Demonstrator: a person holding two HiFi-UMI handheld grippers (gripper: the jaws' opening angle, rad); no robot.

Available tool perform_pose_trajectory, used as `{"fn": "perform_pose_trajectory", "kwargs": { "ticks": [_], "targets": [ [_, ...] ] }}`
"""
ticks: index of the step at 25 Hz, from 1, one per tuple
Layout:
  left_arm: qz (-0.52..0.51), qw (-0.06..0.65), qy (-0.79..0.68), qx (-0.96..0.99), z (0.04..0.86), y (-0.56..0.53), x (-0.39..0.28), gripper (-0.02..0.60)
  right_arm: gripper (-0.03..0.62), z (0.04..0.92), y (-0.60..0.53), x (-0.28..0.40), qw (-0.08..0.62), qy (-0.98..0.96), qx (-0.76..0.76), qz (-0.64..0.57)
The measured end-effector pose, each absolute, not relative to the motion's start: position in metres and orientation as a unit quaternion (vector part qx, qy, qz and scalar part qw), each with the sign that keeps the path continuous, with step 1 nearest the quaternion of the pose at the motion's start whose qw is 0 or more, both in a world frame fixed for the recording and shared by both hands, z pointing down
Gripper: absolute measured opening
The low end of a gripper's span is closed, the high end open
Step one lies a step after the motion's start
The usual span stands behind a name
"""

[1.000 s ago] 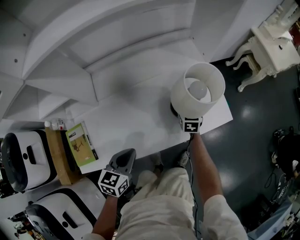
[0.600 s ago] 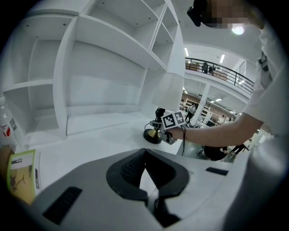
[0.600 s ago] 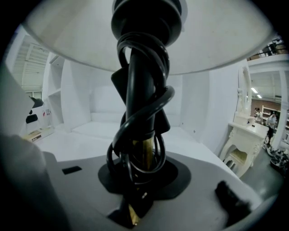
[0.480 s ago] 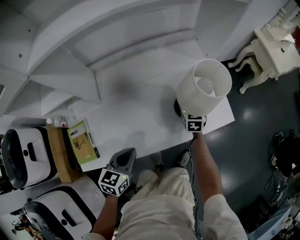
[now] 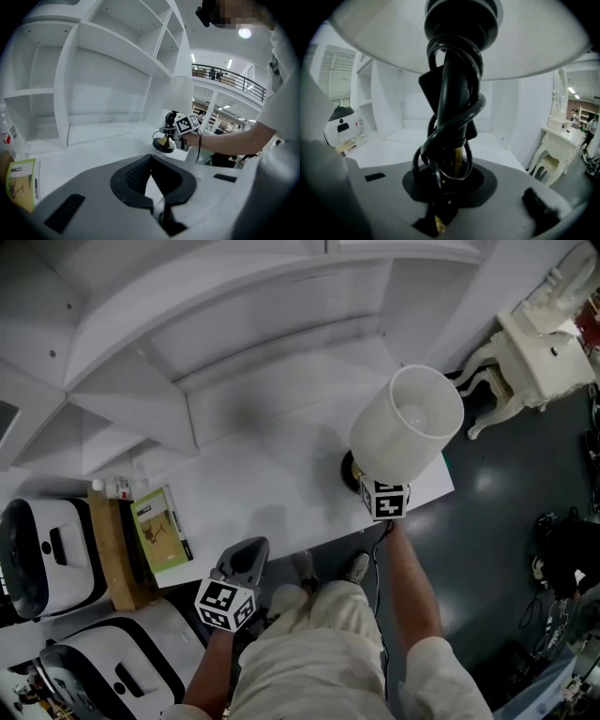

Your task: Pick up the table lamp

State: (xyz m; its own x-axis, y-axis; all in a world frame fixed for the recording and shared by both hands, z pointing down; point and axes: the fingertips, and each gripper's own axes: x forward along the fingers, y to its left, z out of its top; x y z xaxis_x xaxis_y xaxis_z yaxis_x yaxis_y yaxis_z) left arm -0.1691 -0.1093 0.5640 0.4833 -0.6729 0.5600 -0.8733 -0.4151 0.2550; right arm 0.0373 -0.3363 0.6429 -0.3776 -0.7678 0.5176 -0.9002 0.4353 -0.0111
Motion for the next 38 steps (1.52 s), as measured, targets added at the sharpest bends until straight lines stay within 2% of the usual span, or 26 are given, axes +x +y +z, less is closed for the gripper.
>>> {"fn": "perform_pose_trajectory", "kwargs": {
  "ticks": [7, 19, 25, 38],
  "targets": [
    [0.16, 0.241, -0.467, 0.836, 0.534, -0.125, -0.143, 0.009, 0.075, 0.591, -0.318, 0.053, 0.214, -0.823, 0.488, 0.199],
    [0.119, 0.209, -0.464, 0.852, 0.492, -0.155, -0.088, 0.009, 0.075, 0.529, -0.265, 0.088, 0.229, -0.851, 0.426, 0.206],
    [0.107, 0.189, -0.468, 0.856, 0.47, -0.16, -0.058, 0.009, 0.075, 0.5, -0.233, 0.111, 0.21, -0.866, 0.411, 0.192],
    [0.099, 0.2, -0.495, 0.84, 0.484, -0.115, -0.041, 0.009, 0.075, 0.52, -0.15, 0.11, 0.212, -0.886, 0.356, 0.211]
  ]
}}
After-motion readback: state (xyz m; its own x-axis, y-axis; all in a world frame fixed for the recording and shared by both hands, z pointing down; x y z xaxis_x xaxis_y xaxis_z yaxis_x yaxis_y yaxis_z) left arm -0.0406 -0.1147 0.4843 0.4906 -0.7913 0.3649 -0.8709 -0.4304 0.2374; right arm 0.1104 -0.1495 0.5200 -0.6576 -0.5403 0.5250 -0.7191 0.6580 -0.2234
